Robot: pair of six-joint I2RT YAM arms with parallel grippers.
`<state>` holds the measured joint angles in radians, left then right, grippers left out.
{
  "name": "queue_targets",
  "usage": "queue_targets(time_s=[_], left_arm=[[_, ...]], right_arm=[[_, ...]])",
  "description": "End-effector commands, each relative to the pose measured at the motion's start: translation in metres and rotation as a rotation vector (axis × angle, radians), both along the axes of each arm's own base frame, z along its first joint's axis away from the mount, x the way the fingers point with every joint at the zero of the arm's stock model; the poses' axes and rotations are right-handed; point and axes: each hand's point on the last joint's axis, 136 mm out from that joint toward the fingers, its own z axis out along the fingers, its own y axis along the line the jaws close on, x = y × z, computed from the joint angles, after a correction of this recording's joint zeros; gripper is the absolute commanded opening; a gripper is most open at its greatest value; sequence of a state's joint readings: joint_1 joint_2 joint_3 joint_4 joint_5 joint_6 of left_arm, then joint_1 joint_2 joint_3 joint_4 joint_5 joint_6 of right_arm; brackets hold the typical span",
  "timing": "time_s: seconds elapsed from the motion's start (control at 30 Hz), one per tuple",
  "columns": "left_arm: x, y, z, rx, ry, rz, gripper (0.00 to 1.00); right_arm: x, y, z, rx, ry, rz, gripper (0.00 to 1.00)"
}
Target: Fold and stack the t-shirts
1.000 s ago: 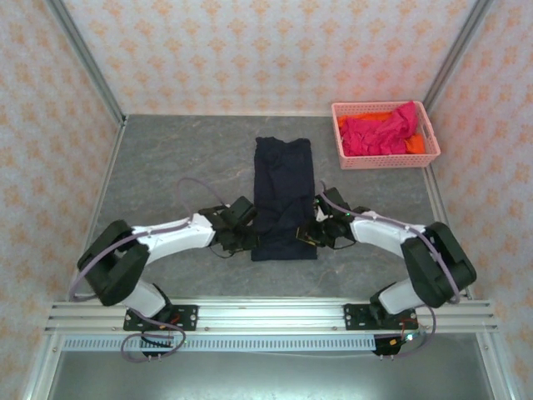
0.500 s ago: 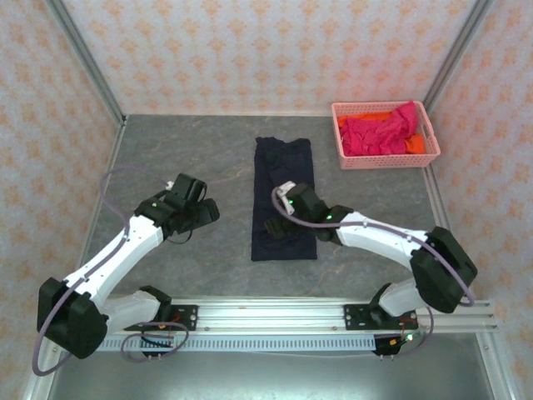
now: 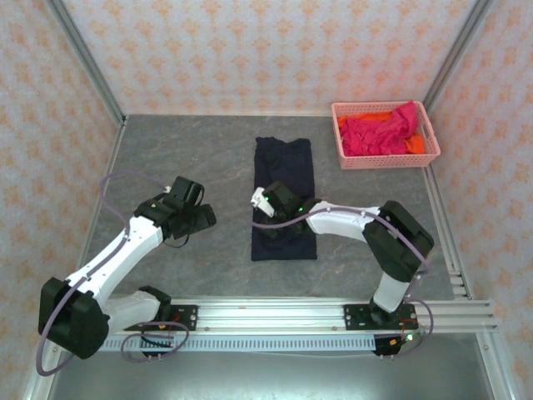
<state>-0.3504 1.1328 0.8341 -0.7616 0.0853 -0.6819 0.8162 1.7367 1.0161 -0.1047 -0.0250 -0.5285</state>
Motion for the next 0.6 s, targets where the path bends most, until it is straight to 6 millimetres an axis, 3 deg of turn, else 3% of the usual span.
queue_targets(time_s=[0.0,0.33,0.47,0.57], left_arm=[[0.000,0.000,-0.004,-0.005,0.012,-0.007,0.73],[0.005,-0.016,-0.013,-0.070,0.021,-0.033,0.73],[0.009,-0.032,-0.018,-0.079,0.023,-0.079,0.73],[0.015,-0.054,-0.020,-0.084,0.008,-0.136,0.73]], right_arm=[[0.028,0.001,0.026,0.050,-0.073,-0.049,0.99],[0.096,-0.021,0.027,-0.001,-0.117,-0.214,1.00],[0.117,-0.022,0.041,0.010,-0.142,-0.279,1.00],[0.112,-0.018,0.066,0.113,-0.110,-0.319,1.00]])
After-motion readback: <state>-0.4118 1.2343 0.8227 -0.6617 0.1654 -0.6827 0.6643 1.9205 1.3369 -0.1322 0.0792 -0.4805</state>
